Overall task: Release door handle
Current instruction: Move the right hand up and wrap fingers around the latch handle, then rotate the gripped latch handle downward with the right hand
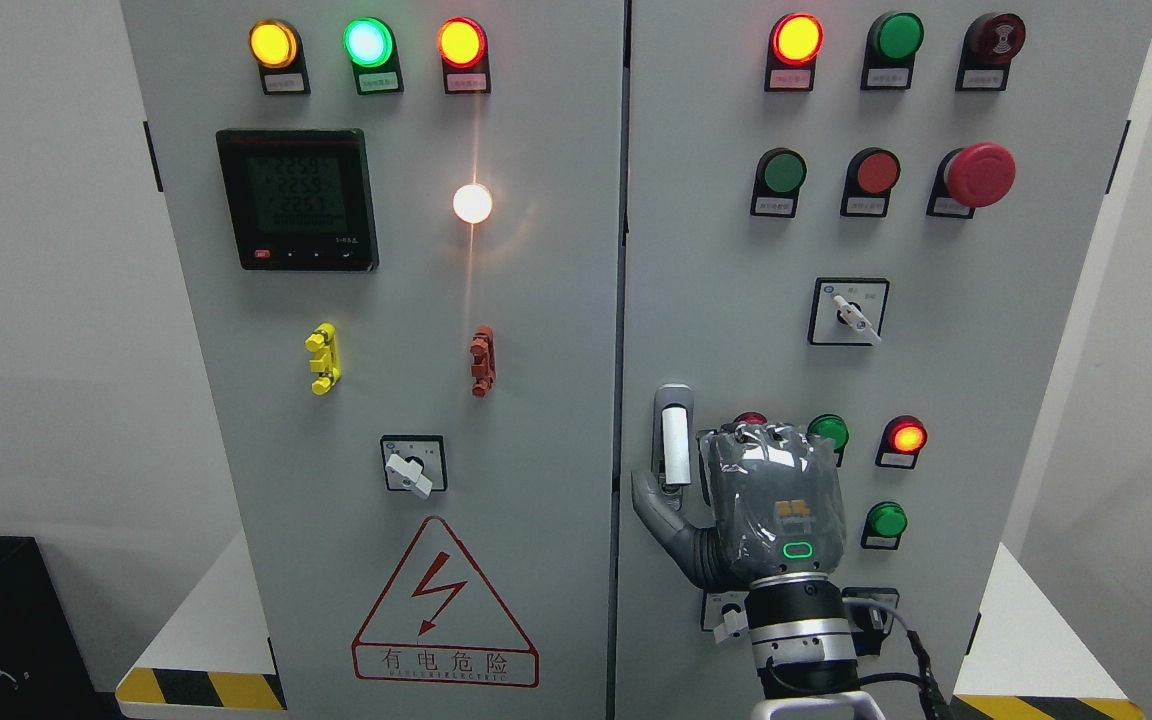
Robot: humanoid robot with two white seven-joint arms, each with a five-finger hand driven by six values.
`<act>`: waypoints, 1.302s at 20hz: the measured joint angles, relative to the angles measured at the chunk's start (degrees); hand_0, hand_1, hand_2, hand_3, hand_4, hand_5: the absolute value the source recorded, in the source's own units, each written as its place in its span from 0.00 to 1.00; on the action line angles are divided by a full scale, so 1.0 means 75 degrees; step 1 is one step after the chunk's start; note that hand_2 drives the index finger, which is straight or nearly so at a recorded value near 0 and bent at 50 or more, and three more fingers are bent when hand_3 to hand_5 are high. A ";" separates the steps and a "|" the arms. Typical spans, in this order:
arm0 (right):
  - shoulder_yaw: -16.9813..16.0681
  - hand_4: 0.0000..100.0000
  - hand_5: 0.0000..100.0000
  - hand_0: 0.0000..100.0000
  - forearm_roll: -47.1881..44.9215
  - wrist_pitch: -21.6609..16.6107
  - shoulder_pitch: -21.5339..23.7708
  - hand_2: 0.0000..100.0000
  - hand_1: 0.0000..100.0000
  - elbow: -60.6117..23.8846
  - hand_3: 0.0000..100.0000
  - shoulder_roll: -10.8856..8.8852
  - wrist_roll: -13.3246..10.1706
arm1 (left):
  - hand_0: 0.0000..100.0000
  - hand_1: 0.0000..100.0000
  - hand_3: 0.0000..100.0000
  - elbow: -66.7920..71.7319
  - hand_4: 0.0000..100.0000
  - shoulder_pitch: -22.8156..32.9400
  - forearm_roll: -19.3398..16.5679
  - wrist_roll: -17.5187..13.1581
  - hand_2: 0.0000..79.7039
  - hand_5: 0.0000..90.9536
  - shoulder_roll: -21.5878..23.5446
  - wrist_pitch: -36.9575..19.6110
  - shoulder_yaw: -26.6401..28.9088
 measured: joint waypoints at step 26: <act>-0.0082 1.00 0.98 0.46 0.0003 0.0012 0.0048 0.93 0.29 0.0008 1.00 -0.0013 -0.0009 | 0.12 0.56 0.00 0.0000 0.00 0.0000 -0.0001 0.0000 0.00 0.00 0.0000 0.0000 0.0000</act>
